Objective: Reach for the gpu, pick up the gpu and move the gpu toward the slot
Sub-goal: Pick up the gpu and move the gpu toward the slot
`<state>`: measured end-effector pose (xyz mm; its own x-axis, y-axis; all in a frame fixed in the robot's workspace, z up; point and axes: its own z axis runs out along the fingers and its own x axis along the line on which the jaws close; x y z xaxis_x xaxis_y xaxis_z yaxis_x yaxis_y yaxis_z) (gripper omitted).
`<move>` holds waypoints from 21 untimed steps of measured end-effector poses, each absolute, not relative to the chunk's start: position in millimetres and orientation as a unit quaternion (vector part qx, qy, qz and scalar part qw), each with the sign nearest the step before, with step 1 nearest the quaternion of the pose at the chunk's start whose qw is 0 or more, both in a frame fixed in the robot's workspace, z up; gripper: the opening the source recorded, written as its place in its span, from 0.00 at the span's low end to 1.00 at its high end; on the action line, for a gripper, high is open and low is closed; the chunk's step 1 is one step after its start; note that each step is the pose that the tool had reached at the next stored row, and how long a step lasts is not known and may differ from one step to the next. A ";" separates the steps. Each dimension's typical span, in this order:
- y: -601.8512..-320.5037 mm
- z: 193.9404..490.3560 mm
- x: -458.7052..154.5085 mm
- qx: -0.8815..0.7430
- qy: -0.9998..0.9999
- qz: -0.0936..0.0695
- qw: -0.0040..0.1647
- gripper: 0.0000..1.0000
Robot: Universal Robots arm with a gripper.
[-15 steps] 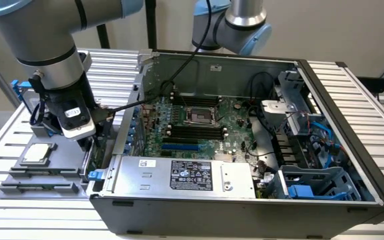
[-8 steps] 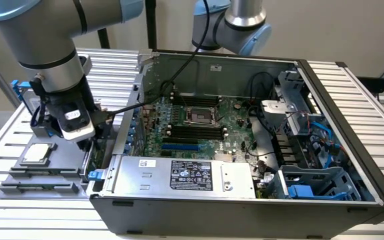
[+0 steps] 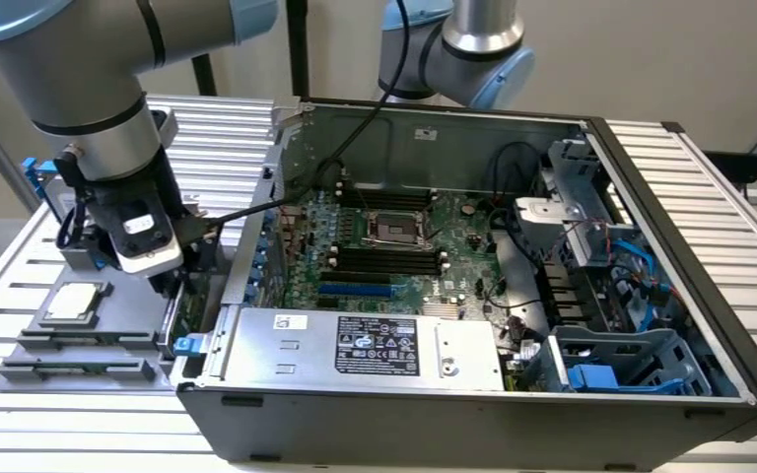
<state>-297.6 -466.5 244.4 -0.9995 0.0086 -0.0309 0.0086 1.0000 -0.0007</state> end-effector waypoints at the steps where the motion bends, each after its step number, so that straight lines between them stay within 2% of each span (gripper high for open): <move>1: -466.4 244.3 -297.6 0.004 1.000 0.000 0.016 0.42; 9: -465.9 243.9 -295.7 0.004 1.000 0.000 0.016 0.42; 11: -465.8 243.8 -295.3 0.004 1.000 0.000 0.016 0.40; 12: -465.9 243.9 -295.1 0.004 1.000 0.000 0.016 0.34; 13: -465.9 243.9 -294.8 0.004 1.000 0.000 0.016 0.34; 14: -465.8 243.9 -294.6 0.004 1.000 -0.001 0.016 0.27; 21: -465.8 243.8 -294.2 0.004 1.000 0.000 0.014 0.26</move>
